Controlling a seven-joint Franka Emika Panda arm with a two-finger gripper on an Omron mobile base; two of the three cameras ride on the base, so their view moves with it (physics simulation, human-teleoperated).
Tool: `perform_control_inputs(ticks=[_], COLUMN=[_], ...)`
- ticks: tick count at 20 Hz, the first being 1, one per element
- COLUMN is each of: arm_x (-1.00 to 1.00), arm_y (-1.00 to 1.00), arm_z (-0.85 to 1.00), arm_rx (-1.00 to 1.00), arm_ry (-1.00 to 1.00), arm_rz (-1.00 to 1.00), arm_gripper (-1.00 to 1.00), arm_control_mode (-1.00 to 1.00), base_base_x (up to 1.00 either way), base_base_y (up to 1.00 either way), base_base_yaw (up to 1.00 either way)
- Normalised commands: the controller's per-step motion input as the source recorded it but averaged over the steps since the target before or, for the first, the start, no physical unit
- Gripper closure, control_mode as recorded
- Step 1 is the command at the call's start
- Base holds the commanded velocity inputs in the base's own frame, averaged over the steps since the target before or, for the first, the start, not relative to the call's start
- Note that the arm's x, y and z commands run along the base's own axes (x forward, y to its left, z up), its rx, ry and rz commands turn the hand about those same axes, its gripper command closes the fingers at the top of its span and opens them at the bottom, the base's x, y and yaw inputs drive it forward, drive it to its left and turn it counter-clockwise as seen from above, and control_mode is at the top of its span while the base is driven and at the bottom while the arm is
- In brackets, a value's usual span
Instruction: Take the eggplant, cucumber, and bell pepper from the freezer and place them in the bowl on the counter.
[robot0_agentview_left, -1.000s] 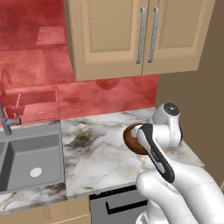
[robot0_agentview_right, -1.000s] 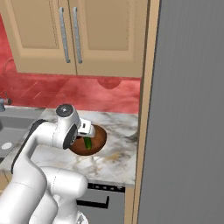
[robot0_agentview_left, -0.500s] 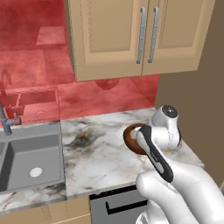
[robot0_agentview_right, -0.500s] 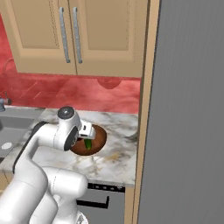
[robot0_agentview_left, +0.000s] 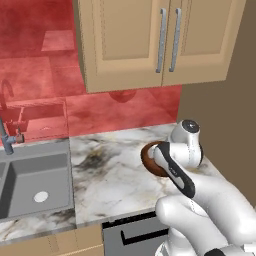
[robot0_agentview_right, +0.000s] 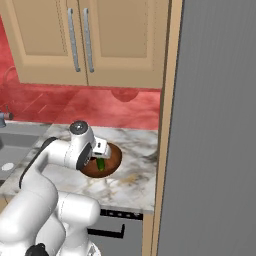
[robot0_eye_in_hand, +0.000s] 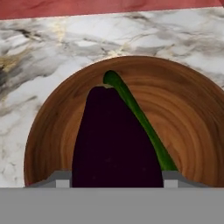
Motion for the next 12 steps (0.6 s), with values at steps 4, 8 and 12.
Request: perform_control_inputs(ticks=[4, 8, 12], arm_x=[0.01, 0.00, 0.00], arm_y=[0.00, 0.00, 0.00], arm_z=[-0.05, 0.00, 0.00], arm_rx=[0.00, 0.00, 0.00], arm_ry=[0.02, 0.02, 0.00], arm_rz=[0.00, 0.00, 0.00], arm_gripper=[-1.00, -1.00, -1.00], arm_control_mode=[-1.00, -1.00, -1.00], base_base_x=[0.00, 0.00, 0.00], base_base_y=[0.00, 0.00, 0.00], base_base_yaw=[0.00, 0.00, 0.00])
